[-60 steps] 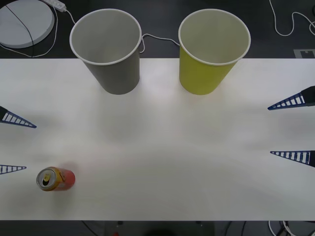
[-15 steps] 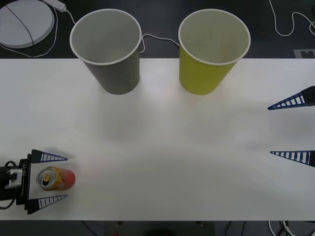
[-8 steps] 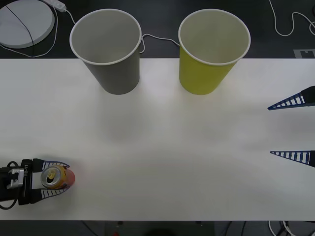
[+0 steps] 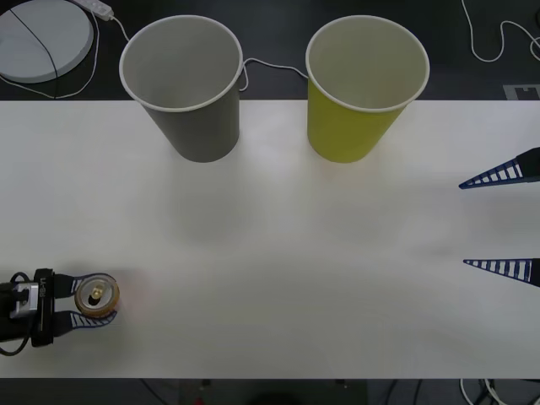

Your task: Put the can into the green bin and the plastic bottle into the gray bin

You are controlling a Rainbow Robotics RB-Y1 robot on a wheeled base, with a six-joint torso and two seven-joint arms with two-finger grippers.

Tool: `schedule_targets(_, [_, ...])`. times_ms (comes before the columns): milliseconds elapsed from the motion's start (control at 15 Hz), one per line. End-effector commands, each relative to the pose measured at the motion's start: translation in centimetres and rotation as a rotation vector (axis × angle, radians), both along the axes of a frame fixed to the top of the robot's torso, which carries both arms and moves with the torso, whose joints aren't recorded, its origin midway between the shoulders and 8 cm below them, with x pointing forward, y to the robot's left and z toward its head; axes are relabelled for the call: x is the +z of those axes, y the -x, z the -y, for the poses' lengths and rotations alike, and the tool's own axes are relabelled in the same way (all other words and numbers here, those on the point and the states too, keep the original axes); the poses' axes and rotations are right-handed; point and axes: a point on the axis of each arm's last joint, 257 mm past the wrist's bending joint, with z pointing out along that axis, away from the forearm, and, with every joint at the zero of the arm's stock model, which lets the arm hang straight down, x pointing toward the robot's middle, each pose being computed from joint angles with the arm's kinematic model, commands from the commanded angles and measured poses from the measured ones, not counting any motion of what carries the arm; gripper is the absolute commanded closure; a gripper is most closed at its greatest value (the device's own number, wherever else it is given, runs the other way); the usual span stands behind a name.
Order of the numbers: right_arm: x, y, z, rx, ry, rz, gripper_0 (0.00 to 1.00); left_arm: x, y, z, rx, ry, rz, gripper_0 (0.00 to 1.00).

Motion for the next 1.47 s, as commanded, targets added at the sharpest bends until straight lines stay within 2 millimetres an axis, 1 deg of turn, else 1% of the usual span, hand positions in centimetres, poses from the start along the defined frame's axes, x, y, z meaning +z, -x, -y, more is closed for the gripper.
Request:
schedule_targets(67, [0.0,0.0,0.0,0.000,0.000,0.000,0.00,1.2,-1.0,-0.9,0.023,-0.006,-0.035,1.00])
schedule_targets(400, [0.0,0.0,0.0,0.000,0.000,0.000,0.00,4.3,-2.8,-2.7,0.035,-0.068,-0.106,1.00])
schedule_targets(733, [0.0,0.0,0.0,0.000,0.000,0.000,0.00,7.2,-4.4,-3.6,0.056,-0.137,-0.142,1.00])
schedule_targets(1000, [0.0,0.0,0.0,0.000,0.000,0.000,0.00,10.0,-5.9,-4.3,0.083,-0.203,-0.146,1.00])
schedule_targets(1267, [0.0,0.0,0.0,0.000,0.000,0.000,0.00,12.9,-6.9,-4.0,0.110,-0.266,-0.172,1.00])
schedule_targets(1467, [0.0,0.0,0.0,0.000,0.000,0.000,0.00,15.4,-7.3,-2.7,0.142,-0.294,-0.209,1.00])
